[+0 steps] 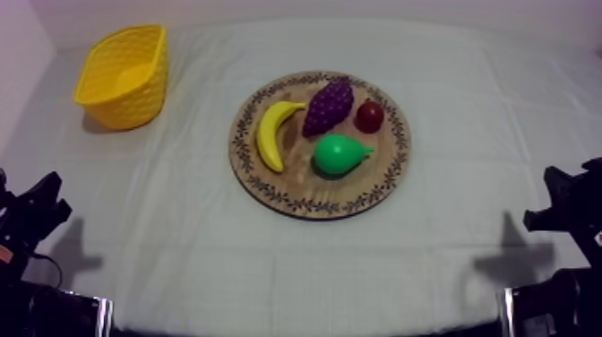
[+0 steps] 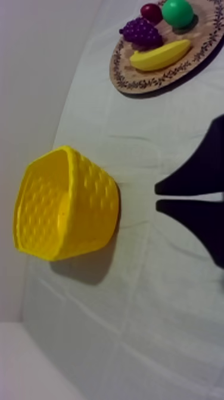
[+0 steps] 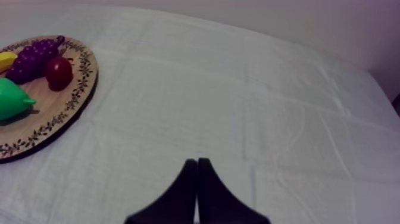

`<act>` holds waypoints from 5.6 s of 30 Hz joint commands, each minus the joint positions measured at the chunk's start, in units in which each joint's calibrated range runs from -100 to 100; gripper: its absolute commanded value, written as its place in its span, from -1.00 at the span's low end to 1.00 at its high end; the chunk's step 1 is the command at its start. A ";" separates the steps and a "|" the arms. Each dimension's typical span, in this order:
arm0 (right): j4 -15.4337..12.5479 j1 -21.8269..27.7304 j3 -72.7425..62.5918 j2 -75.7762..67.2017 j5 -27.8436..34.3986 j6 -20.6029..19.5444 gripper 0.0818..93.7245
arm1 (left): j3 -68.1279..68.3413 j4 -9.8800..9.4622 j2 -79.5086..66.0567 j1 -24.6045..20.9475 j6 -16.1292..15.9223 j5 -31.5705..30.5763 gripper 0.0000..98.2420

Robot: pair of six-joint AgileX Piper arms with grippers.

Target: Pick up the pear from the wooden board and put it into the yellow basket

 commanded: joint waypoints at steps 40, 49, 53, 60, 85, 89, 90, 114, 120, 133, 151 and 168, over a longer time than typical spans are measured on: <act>-0.01 0.00 0.03 0.01 0.07 -0.06 -0.99 | -54.54 3.65 52.05 16.00 -14.34 -0.25 -0.73; -0.01 0.00 0.03 0.01 0.07 -0.04 -0.99 | -65.04 3.29 66.27 22.69 -15.15 0.69 -0.72; -0.01 0.00 0.03 0.01 0.07 -0.04 -0.99 | -66.28 3.28 71.20 26.20 -15.17 -0.32 -0.72; -0.01 0.00 0.03 0.01 0.07 -0.04 -0.99 | -63.73 3.15 77.57 31.69 -14.55 -3.10 -0.72; -0.01 0.00 0.03 0.01 0.07 -0.04 -0.99 | -46.23 2.98 83.58 36.94 -11.87 -17.75 0.77; -0.01 0.00 0.03 0.01 0.07 -0.04 -0.99 | -49.58 2.98 85.54 36.90 -12.62 -14.30 0.77; -0.01 0.00 0.03 0.01 0.07 -0.04 -0.99 | -50.77 2.98 86.26 36.91 -12.89 -13.20 0.77; -0.01 0.00 0.03 0.01 0.07 -0.04 -0.99 | -82.80 -2.26 117.51 36.74 -11.07 9.94 0.75; -0.01 0.00 0.03 0.01 0.07 -0.06 -0.99 | -93.66 -4.09 126.74 37.01 -10.02 18.43 0.73; -0.01 0.00 0.03 0.01 0.07 -0.09 -0.99 | -110.72 -9.03 141.70 38.23 -7.45 34.11 0.40; -0.01 0.00 0.03 0.01 0.07 -0.09 -0.99 | -112.58 -11.82 135.08 36.99 -4.92 37.42 0.14; -0.01 0.00 0.03 0.01 0.07 -0.09 -0.99 | -100.06 -14.15 106.18 11.86 -6.74 38.38 0.23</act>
